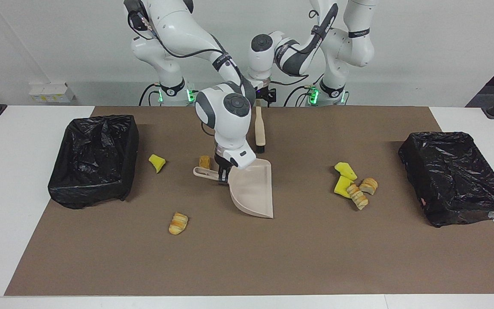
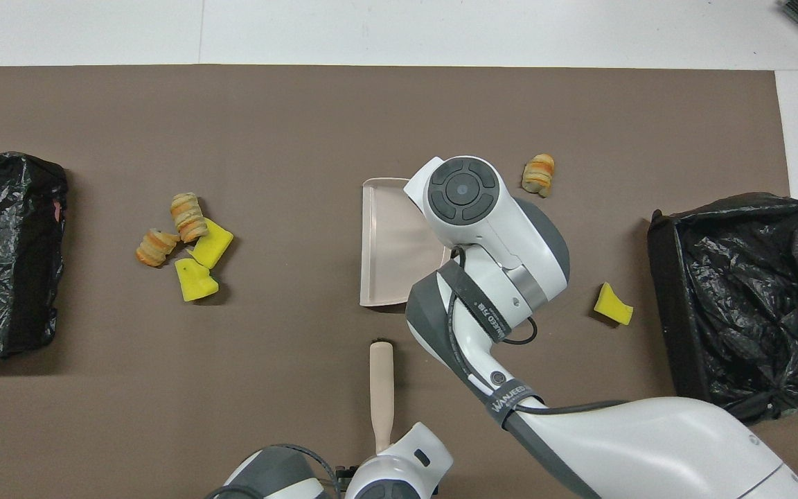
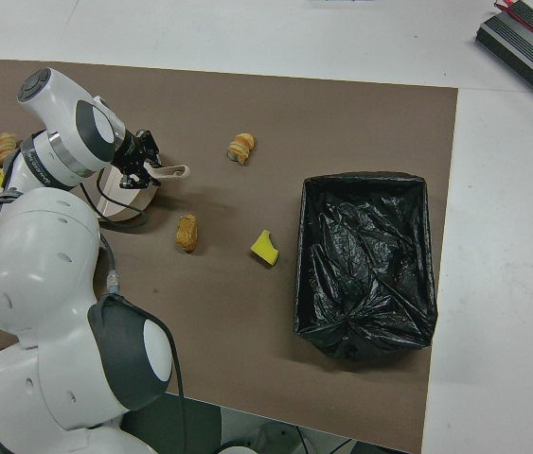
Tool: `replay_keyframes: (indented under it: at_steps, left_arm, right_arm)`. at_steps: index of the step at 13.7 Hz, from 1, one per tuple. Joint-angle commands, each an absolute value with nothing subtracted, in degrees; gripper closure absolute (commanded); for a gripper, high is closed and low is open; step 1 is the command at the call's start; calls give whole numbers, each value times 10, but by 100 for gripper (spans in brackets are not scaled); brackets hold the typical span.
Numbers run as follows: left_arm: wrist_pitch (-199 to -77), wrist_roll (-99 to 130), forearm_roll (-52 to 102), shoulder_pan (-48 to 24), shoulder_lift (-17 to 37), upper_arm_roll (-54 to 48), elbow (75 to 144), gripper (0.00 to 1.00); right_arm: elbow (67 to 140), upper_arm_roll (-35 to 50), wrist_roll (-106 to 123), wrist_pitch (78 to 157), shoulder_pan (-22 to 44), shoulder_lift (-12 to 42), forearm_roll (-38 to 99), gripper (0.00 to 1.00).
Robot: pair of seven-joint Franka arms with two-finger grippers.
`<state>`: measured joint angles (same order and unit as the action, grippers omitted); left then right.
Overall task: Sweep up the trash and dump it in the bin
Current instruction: 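Set the dustpan beside the trash while the left gripper reaches the brush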
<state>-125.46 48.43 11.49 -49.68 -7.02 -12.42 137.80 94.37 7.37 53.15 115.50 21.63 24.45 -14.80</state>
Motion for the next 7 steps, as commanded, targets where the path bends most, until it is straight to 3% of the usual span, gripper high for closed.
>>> replay_keyframes:
  at_steps: [1, 4, 6, 7]
  left_arm:
    - [-1257, 497, 120, -517, -91, -114, 1401, 0]
    - [-1257, 497, 120, -517, -90, -114, 1402, 31]
    - [-1247, 498, 120, -517, -89, -114, 1402, 83]
    - [-1245, 498, 120, -517, -89, -113, 1400, 100]
  right_arm:
    - [957, 78, 545, 1154, 226, 236, -157, 100]
    - [951, 78, 544, 1160, 235, 237, -156, 100]
    - [942, 77, 534, 1161, 246, 247, -158, 100]
    - [940, 78, 528, 1162, 249, 248, -156, 100]
